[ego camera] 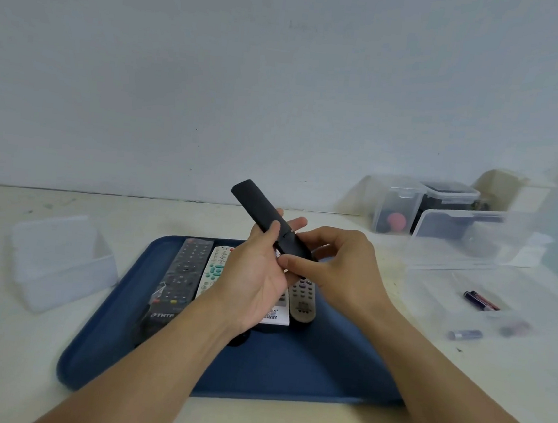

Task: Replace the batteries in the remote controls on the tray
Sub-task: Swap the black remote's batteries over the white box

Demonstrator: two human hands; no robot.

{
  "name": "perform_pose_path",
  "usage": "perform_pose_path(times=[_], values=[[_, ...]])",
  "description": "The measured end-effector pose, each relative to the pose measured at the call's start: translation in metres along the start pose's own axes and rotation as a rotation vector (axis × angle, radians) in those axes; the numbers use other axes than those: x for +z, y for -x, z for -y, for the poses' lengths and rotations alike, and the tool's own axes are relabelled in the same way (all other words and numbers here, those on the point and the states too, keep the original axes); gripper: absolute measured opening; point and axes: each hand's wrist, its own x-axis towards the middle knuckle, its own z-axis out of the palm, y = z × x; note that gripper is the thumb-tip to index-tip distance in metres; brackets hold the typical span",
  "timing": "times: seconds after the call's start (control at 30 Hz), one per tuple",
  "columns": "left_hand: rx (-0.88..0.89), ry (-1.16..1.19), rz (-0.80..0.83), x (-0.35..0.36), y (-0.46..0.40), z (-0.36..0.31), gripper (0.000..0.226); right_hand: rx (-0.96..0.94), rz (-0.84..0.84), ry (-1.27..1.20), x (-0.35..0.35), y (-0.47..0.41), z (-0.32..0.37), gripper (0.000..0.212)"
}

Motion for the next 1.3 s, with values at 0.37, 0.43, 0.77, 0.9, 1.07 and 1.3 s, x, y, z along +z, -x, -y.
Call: perform_pose_path(times=[0.37,0.43,0.77,0.9,1.07,1.3], values=[[0.007,-0.215,-0.029,-0.011,-0.005,-0.011,0.023,-0.058,0.202,0.063,-0.015,-0.011,-0.011,0.05],[-0.042,-0.237,0.003,-0.01,-0.003,-0.013,0.024,-0.073,0.185,0.075,-0.02,-0.012,-0.011,0.056],[-0.128,-0.618,0.19,0.001,0.008,0.002,0.028,-0.206,0.377,0.413,-0.033,-0.005,-0.006,0.151],[-0.133,-0.604,0.172,0.0,0.01,0.002,0.026,-0.223,0.337,0.395,-0.03,-0.006,-0.003,0.149],[-0.269,-0.221,0.138,0.005,0.007,-0.004,0.043,-0.302,0.251,0.225,-0.032,-0.01,-0.004,0.14],[-0.097,-0.256,0.056,-0.002,-0.003,0.004,0.026,0.017,0.343,-0.255,-0.032,-0.014,-0.01,0.103]])
